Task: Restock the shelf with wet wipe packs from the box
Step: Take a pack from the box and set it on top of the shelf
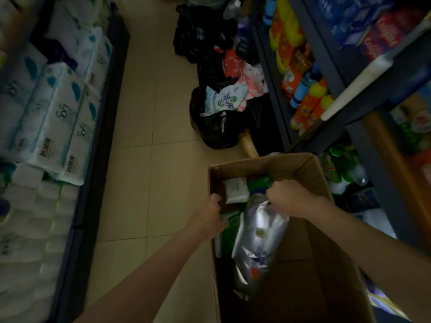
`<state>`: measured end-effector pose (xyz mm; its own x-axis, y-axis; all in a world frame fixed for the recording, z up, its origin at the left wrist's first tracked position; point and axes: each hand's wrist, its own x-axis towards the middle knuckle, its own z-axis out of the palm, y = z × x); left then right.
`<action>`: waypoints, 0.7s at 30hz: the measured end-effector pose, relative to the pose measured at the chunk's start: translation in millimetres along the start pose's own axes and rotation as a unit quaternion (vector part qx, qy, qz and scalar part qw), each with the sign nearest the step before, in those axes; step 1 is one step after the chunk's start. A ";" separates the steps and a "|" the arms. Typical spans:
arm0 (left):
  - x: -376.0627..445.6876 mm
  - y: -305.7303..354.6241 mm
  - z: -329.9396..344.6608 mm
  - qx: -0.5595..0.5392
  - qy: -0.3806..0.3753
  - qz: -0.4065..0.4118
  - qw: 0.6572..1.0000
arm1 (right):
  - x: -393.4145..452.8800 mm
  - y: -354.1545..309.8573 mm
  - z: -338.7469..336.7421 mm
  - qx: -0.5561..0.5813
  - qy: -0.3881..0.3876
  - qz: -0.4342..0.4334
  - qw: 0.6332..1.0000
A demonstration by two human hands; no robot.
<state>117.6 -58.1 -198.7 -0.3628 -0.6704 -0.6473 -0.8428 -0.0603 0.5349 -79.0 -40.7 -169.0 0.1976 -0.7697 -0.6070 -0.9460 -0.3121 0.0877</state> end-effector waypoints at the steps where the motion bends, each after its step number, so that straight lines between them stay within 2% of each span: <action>1: -5.8 1.9 -1.0 0.012 -0.032 0.001 0.999 | -10.5 -14.6 -17.3 -0.014 0.006 -0.025 1.000; 4: -29.0 -0.6 -6.4 0.077 -0.103 0.005 0.992 | -45.6 -51.3 -70.4 -0.050 0.044 -0.082 0.994; 6: -50.8 -4.4 -16.0 0.049 -0.112 0.050 0.991 | -71.4 -68.9 -109.3 -0.091 0.084 -0.096 0.988; 8: -81.5 -2.4 -34.2 -0.025 -0.086 0.093 0.992 | -98.1 -83.2 -150.1 -0.139 0.126 -0.096 0.977; 10: -108.3 -4.6 -60.2 -0.103 -0.028 0.130 0.986 | -125.8 -98.6 -195.5 -0.170 0.158 -0.080 0.969; 12: -137.7 -14.7 -96.3 -0.139 0.036 0.124 0.982 | -150.9 -117.4 -243.7 -0.201 0.218 -0.061 0.953; 14: -174.8 -29.4 -138.4 -0.081 0.130 0.171 0.973 | -177.6 -144.7 -294.6 -0.227 0.340 -0.060 0.911; 16: -221.8 -40.0 -178.6 -0.040 0.235 0.270 0.933 | -197.2 -181.2 -344.5 -0.229 0.427 -0.056 0.873; 17: -248.7 -43.1 -198.5 -0.064 0.266 0.314 0.909 | -207.3 -203.4 -368.6 -0.231 0.463 -0.066 0.853; 19: -290.6 -58.8 -236.8 -0.142 0.301 0.336 0.881 | -228.0 -248.9 -414.3 -0.224 0.525 -0.096 0.816; 21: -343.4 -72.7 -276.3 -0.202 0.330 0.346 0.855 | -244.3 -290.0 -458.0 -0.227 0.613 -0.141 0.744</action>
<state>413.2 -27.8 134.7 -0.3039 -0.9118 0.2759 -0.2632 0.3587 0.8956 264.7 -17.3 315.6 0.7212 -0.4802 0.4993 -0.6927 -0.4994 0.5203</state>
